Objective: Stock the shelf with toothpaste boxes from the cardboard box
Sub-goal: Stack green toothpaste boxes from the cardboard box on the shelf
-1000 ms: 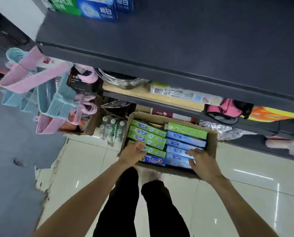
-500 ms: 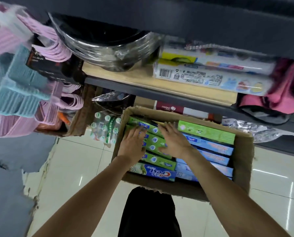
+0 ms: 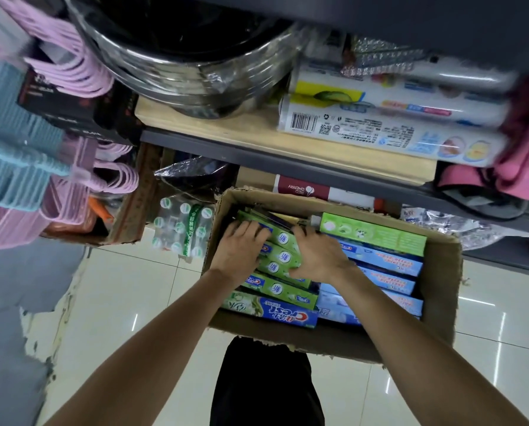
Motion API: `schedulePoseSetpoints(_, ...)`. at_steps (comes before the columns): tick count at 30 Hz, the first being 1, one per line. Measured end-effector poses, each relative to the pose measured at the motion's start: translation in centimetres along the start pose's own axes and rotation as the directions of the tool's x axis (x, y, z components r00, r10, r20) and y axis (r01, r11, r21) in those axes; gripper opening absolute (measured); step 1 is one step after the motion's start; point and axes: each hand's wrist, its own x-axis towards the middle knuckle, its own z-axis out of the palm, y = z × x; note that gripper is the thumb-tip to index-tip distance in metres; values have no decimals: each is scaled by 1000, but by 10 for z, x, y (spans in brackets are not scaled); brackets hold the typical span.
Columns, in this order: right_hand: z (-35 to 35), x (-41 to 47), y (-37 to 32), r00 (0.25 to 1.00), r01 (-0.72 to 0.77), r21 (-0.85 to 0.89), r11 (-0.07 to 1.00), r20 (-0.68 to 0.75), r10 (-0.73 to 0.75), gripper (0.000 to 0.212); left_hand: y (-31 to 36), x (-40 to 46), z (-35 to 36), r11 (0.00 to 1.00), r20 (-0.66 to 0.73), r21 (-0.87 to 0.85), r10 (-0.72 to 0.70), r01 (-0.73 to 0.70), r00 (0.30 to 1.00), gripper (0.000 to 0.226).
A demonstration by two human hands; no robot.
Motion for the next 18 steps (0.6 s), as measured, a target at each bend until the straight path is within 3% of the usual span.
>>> schedulePoseSetpoints(2, -5, -12, -2, 999, -9, 2, 1000, -40, 9, 82, 1, 0, -3, 999, -75, 20, 42, -40, 996, 69)
schedulePoseSetpoints(5, -12, -36, -3, 995, -9, 40, 999, -94, 13, 78, 4, 4, -9, 985, -83, 47, 172, -168, 982, 90)
schedulePoseSetpoints(9, -19, -63, 4, 989, -11, 40, 999, -148, 17, 60, 13, 16, -22, 965, 30, -15, 260, -260, 965, 71)
schedulePoseSetpoints(14, 4, -66, 15, 994, 4, 74, 997, -113, 4, 58, 29, 30, -22, 949, 187, 94, 279, -300, 942, 61)
schedulePoseSetpoints(18, 20, -70, 35, 972, 19, 285, 958, -230, 49, 55, 23, 20, -16, 982, 232, 36, 173, -186, 957, 62)
